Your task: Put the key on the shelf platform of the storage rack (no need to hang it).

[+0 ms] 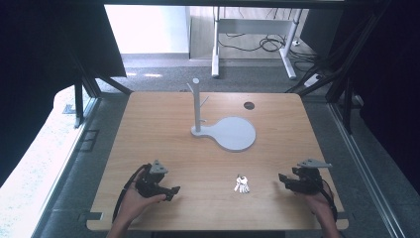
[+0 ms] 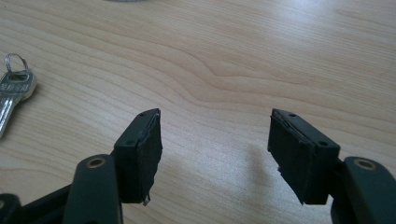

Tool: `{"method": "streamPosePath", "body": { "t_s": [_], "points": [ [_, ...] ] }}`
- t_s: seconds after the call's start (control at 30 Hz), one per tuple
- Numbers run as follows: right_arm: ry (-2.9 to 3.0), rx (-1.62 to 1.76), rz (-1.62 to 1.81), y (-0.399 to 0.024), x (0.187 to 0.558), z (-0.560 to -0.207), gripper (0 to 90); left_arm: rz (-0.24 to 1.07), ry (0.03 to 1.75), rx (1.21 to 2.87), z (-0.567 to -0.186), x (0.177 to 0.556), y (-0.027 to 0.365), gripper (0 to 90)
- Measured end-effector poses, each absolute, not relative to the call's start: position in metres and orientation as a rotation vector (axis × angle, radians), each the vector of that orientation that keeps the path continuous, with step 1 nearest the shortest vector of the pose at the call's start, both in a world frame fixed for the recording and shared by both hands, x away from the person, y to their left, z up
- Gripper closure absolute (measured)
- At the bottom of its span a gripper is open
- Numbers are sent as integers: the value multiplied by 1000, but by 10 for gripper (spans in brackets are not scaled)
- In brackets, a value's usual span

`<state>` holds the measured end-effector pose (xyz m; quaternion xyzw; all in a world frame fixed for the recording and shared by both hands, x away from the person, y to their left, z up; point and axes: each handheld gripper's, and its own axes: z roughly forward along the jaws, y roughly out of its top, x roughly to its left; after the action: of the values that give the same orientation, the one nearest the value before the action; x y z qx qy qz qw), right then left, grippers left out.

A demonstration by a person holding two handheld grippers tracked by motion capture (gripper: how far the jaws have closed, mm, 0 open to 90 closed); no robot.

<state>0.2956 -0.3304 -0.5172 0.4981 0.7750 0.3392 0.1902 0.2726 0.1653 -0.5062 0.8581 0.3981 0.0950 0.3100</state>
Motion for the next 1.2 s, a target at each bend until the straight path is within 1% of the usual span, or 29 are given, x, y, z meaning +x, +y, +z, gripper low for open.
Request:
{"method": "streamPosePath", "body": {
  "t_s": [0.3, 0.47, 1.0, 1.2],
  "points": [
    [2223, 1348, 975, -323, 295, -503, 396, 248, 1045, 2273, -508, 273, 164, 201],
    [2315, 1323, 919, -313, 295, -489, 431, 251, 1040, 2267, -506, 272, 165, 202],
    [2426, 1297, 853, -296, 299, -465, 457, 250, 1029, 2266, -504, 271, 164, 203],
    [2452, 1266, 831, -287, 301, -462, 457, 247, 1036, 2264, -504, 271, 166, 203]
  ]
}}
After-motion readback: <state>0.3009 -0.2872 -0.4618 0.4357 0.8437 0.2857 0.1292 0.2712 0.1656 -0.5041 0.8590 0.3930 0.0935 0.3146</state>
